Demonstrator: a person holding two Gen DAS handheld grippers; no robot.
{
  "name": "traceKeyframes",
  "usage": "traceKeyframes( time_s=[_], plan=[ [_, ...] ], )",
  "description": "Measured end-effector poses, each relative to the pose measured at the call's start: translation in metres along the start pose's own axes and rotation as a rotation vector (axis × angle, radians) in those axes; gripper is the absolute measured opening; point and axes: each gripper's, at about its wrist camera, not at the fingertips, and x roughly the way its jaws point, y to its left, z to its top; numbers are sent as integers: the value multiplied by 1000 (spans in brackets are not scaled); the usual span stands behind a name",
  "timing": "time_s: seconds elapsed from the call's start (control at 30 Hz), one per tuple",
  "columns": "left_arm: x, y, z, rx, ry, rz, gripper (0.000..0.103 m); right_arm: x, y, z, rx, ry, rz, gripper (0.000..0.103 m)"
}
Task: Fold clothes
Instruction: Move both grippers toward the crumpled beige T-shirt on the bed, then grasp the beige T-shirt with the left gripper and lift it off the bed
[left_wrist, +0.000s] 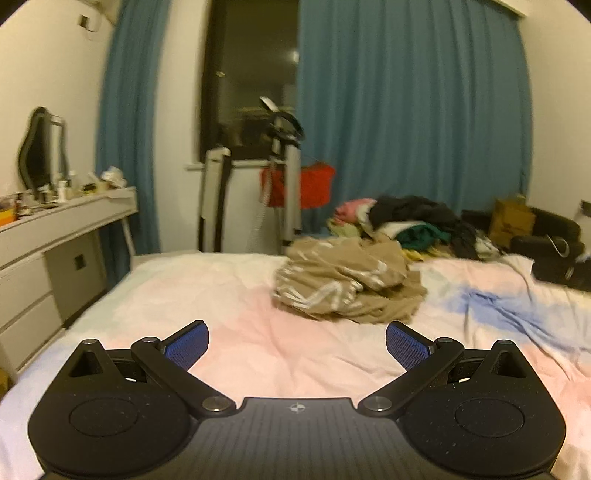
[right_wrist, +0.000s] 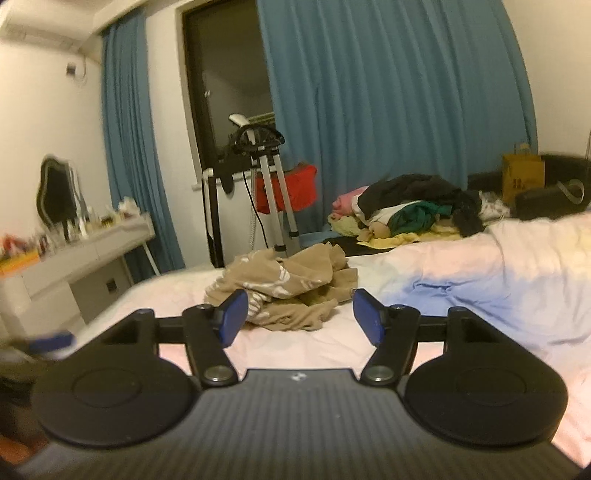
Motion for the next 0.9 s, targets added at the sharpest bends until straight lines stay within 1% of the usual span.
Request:
traceKeyframes(
  time_s=[0.03,0.07,0.1,0.13,0.23,0.3,0.33,0.43,0.53,0.6,0.67,0.73,0.77,0.8,0.83,0.9],
  plan=[
    [9,-3,1,6,18,-13,103,-1,-5,2,29,-6,14,67],
    [18,-5,3,9,35,-24,103,-1,-8,3,48,-15,26,84],
    [29,-7,4,9,51,-38,103,-1,-12,5,68,-19,38,96],
    [41,-11,7,8,62,-50,103,-1,-15,7,82,-27,42,103],
    [81,-26,19,2,82,-79,103,1,-22,11,85,-30,28,103],
    [112,-39,29,-5,93,-106,103,5,-29,10,93,-27,43,103],
    [127,-47,33,-4,96,-109,103,8,-33,8,105,-21,30,103],
    [183,-69,45,8,116,-77,103,21,-44,3,141,4,-3,103],
    [234,-88,52,40,118,-32,102,37,-52,-3,168,21,-11,103],
    [265,-97,53,75,126,11,99,49,-55,-8,155,33,-8,103],
    [291,-104,53,115,127,50,97,62,-55,-14,131,45,-15,103],
    [308,-105,51,164,103,75,85,76,-56,-21,111,58,-28,103],
    [309,-102,50,174,88,81,65,83,-57,-24,107,68,-31,103],
    [309,-97,50,175,75,84,43,89,-57,-27,108,81,-32,103],
    [308,-92,50,176,62,87,36,94,-58,-30,111,89,-31,103],
    [293,-76,53,143,38,42,16,102,-59,-30,117,94,-33,103]
  ],
)
